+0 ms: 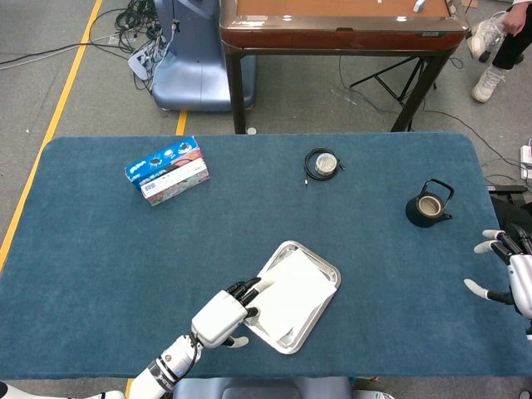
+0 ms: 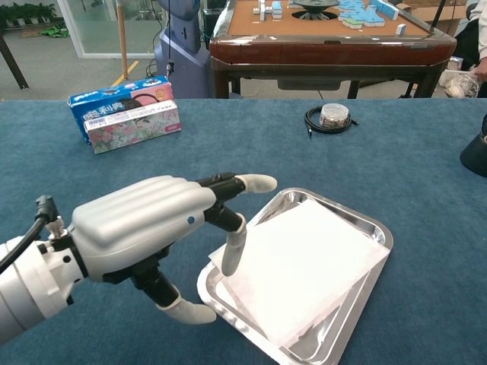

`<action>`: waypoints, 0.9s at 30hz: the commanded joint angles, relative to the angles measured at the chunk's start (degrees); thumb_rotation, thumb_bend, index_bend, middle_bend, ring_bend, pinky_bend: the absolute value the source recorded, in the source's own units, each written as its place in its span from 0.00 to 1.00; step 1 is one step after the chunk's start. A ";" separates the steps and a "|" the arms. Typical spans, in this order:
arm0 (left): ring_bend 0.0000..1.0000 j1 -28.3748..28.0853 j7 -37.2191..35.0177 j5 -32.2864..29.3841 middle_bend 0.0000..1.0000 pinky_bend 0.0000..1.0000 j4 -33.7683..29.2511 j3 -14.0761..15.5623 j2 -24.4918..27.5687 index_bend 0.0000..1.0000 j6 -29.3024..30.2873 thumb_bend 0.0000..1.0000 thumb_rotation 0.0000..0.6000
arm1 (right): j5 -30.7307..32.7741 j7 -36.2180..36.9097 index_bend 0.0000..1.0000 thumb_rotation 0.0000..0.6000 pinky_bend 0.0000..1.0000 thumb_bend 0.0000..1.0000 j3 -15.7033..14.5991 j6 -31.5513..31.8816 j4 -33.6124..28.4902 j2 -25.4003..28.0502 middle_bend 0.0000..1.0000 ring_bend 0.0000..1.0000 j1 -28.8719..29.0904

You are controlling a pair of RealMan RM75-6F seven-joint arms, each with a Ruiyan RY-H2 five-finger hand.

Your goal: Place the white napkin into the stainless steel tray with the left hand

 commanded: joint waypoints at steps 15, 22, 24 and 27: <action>0.55 -1.34 4.18 -3.51 0.66 0.79 -5.69 -3.41 9.49 0.16 -0.93 0.26 1.00 | 0.64 -1.36 0.42 1.00 0.18 0.04 -0.04 -0.57 -0.08 -0.12 0.26 0.09 0.15; 0.79 -4.13 4.62 -5.92 0.84 0.95 -6.29 -4.63 13.84 0.17 -5.39 0.41 1.00 | 1.21 -2.01 0.42 1.00 0.18 0.04 0.12 -0.44 -0.32 0.20 0.26 0.09 0.01; 0.82 -4.88 4.55 -4.74 0.87 0.96 -5.52 -3.77 14.49 0.17 -6.61 0.42 1.00 | 1.35 -2.13 0.42 1.00 0.18 0.04 0.20 -0.24 -0.44 0.39 0.26 0.09 -0.11; 0.87 -6.18 2.15 -1.13 0.93 0.99 -4.13 -2.26 15.43 0.17 -8.14 0.42 1.00 | 1.71 -2.41 0.42 1.00 0.18 0.04 0.33 -0.11 -0.29 0.58 0.26 0.09 -0.21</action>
